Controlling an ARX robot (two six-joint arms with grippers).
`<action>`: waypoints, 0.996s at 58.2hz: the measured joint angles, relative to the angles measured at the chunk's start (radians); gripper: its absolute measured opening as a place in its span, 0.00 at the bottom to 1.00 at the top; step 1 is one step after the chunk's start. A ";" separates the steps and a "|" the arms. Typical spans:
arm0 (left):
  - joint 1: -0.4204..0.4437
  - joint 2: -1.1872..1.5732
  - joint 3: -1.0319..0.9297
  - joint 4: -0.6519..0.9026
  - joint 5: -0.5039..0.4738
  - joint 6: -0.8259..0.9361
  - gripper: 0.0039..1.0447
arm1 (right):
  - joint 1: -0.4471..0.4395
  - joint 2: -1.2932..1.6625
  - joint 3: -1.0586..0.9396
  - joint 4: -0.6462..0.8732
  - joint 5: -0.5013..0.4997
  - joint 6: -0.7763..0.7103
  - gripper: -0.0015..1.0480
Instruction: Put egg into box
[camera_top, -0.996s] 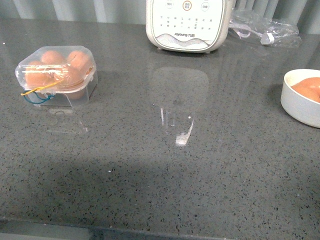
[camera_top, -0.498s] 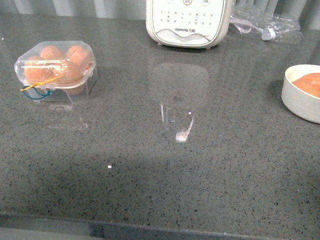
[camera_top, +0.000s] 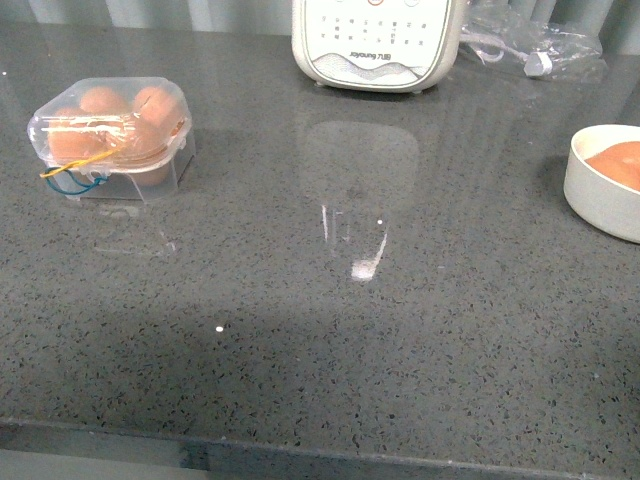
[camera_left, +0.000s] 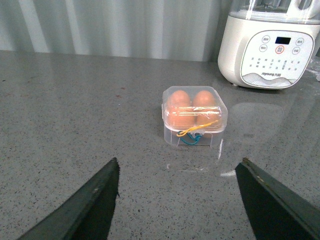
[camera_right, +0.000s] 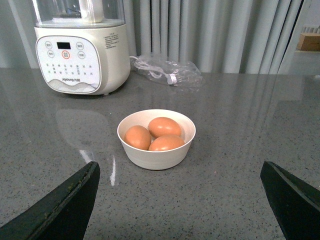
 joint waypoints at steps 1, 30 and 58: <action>0.000 0.000 0.000 0.000 0.000 0.000 0.75 | 0.000 0.000 0.000 0.000 0.000 0.000 0.93; 0.000 0.000 0.000 0.000 0.000 0.000 0.94 | 0.000 0.000 0.000 0.000 0.000 0.000 0.93; 0.000 0.000 0.000 0.000 0.000 0.000 0.94 | 0.000 0.000 0.000 0.000 0.000 0.000 0.93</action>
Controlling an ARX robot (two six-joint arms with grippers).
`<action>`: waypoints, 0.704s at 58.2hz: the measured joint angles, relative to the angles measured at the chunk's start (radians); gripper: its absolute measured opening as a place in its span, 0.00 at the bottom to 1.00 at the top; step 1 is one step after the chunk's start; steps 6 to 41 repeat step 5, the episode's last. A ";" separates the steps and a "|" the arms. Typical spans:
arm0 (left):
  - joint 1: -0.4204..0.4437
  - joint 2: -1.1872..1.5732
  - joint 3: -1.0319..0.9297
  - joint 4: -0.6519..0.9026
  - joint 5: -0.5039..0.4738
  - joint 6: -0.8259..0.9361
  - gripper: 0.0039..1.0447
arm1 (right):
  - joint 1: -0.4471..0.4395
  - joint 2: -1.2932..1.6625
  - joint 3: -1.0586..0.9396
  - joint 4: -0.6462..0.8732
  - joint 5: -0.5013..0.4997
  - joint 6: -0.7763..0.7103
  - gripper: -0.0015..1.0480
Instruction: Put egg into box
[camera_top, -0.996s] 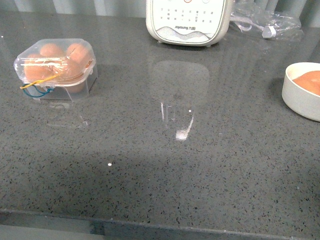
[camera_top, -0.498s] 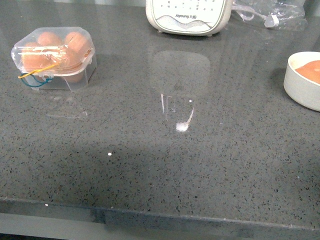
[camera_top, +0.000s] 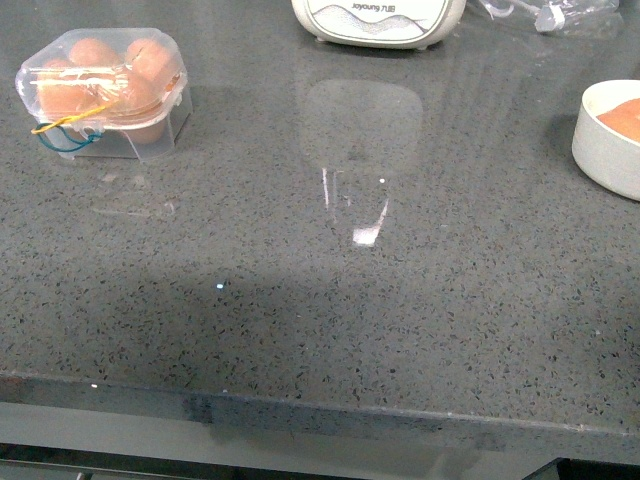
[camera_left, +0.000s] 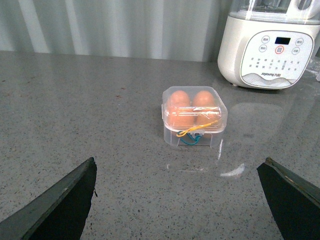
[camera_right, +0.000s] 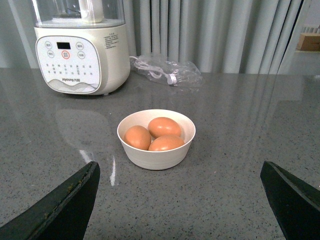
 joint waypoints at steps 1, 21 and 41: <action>0.000 0.000 0.000 0.000 0.000 0.000 0.94 | 0.000 0.000 0.000 0.000 0.000 0.000 0.93; 0.000 0.000 0.000 0.000 0.000 0.000 0.94 | 0.000 0.000 0.000 0.000 0.000 0.000 0.93; 0.000 0.000 0.000 0.000 0.000 0.000 0.94 | 0.000 0.000 0.000 0.000 0.000 0.000 0.93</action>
